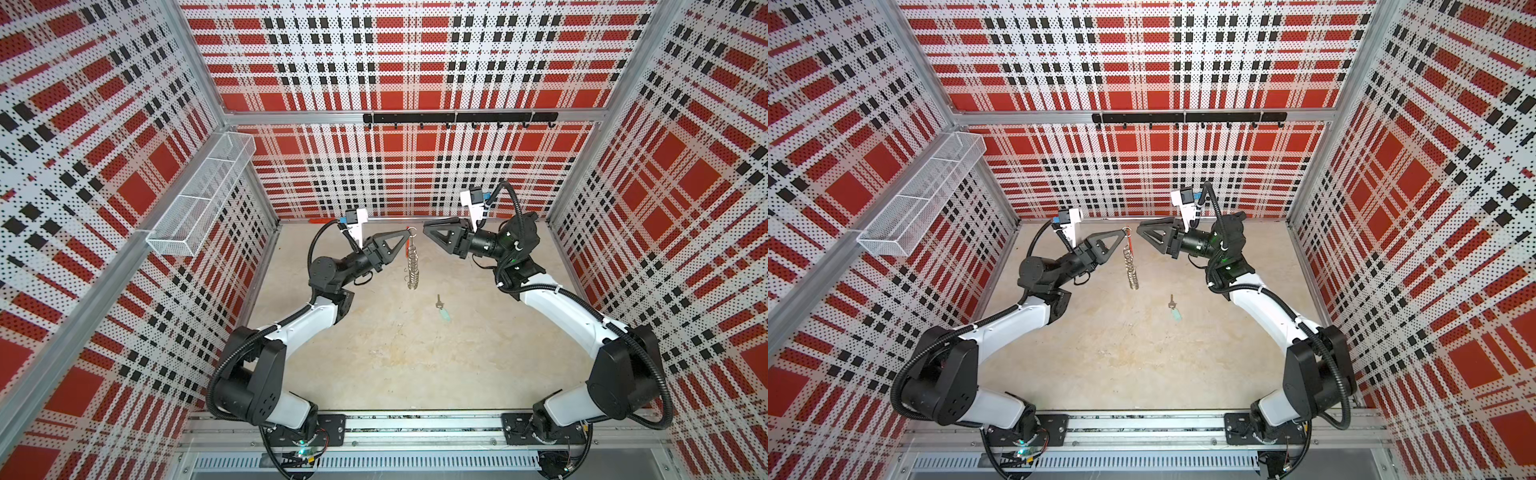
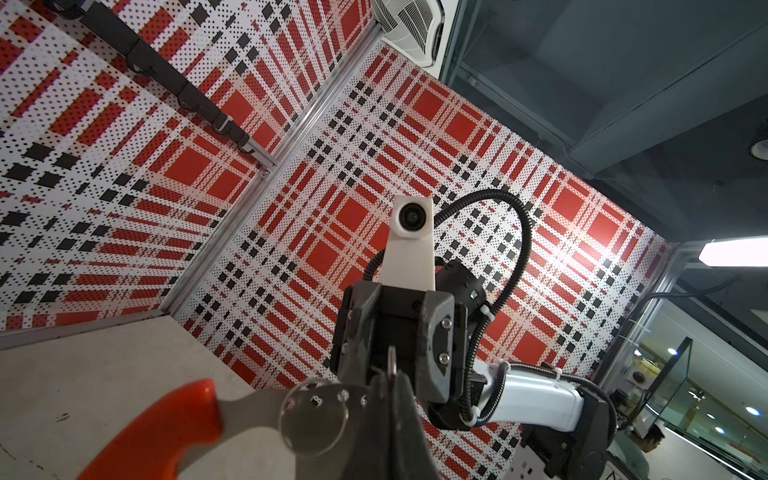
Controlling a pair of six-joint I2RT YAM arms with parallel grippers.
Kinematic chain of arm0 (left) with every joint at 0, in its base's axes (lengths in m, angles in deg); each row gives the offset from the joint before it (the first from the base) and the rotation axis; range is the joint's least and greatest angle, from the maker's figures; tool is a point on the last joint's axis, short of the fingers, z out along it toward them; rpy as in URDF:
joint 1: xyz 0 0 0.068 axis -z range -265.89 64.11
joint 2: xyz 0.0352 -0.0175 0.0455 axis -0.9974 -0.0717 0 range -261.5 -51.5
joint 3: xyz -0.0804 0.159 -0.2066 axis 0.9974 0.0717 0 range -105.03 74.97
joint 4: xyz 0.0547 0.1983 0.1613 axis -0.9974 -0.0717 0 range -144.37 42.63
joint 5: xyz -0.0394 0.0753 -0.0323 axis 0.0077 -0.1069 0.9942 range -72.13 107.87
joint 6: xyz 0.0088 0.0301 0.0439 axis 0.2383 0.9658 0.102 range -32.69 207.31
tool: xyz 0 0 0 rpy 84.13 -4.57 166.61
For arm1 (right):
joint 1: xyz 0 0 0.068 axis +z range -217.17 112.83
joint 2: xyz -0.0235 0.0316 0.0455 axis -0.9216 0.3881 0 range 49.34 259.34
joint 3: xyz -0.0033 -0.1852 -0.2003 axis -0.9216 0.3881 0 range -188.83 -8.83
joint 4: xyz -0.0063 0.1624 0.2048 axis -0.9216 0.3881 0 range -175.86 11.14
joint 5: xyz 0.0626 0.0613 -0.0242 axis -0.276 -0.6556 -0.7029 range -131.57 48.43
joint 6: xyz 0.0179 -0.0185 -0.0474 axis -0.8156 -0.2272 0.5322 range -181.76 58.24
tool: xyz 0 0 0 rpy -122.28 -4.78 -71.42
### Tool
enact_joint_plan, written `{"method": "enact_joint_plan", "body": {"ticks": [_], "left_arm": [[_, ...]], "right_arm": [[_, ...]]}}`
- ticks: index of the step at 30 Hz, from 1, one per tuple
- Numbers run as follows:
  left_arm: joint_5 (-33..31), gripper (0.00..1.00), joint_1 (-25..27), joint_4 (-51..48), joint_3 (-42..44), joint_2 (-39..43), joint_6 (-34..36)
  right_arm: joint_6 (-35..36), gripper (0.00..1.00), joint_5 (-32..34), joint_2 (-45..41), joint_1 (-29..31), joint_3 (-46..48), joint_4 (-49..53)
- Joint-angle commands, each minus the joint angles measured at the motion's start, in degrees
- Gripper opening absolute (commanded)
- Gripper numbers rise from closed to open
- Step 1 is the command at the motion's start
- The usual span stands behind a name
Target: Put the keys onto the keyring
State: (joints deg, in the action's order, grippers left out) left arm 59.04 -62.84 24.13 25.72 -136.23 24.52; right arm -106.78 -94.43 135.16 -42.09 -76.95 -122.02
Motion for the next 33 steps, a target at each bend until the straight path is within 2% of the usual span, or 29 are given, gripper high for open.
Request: {"method": "enact_joint_plan", "body": {"ticks": [1,5,13,17,20,23,25,27,31,33], "left_arm": [[0.2,0.0,0.6,1.9,-2.4,0.2,0.4],[0.2,0.0,0.6,1.7,-2.3,0.4,0.4],[0.4,0.0,0.8,1.5,-2.4,0.4,0.6],[0.5,0.0,0.9,1.5,-2.4,0.1,0.6],[0.3,0.0,0.9,1.4,-2.6,0.1,0.6],[-0.2,0.0,1.0,1.4,-2.5,0.1,0.5],[-1.3,0.0,1.0,1.7,-2.2,0.2,0.4],[-3.2,0.19,0.8,3.3,-1.0,0.7,-0.1],[-8.0,0.26,-0.6,7.2,2.4,2.0,-1.5],[-10.2,0.25,-1.1,7.5,3.9,2.9,-0.9]], "right_arm": [[0.9,0.35,-2.0,1.2,1.0,-2.0,0.8],[0.8,0.33,-2.5,2.0,1.8,-2.8,0.7],[0.9,0.23,-2.5,2.8,2.5,-3.5,0.8],[1.0,0.13,-2.3,2.8,2.5,-3.4,1.0],[1.0,0.0,-2.1,2.9,2.8,-3.5,0.9],[0.5,0.0,-0.4,3.1,3.3,-3.3,0.1],[-2.0,0.0,2.8,3.4,3.7,-2.0,-4.0],[-6.0,0.0,6.1,3.9,3.7,0.2,-11.4],[-17.7,0.0,14.2,6.3,3.9,6.0,-33.6],[-22.1,0.0,17.0,8.1,4.0,7.4,-42.5]]}}
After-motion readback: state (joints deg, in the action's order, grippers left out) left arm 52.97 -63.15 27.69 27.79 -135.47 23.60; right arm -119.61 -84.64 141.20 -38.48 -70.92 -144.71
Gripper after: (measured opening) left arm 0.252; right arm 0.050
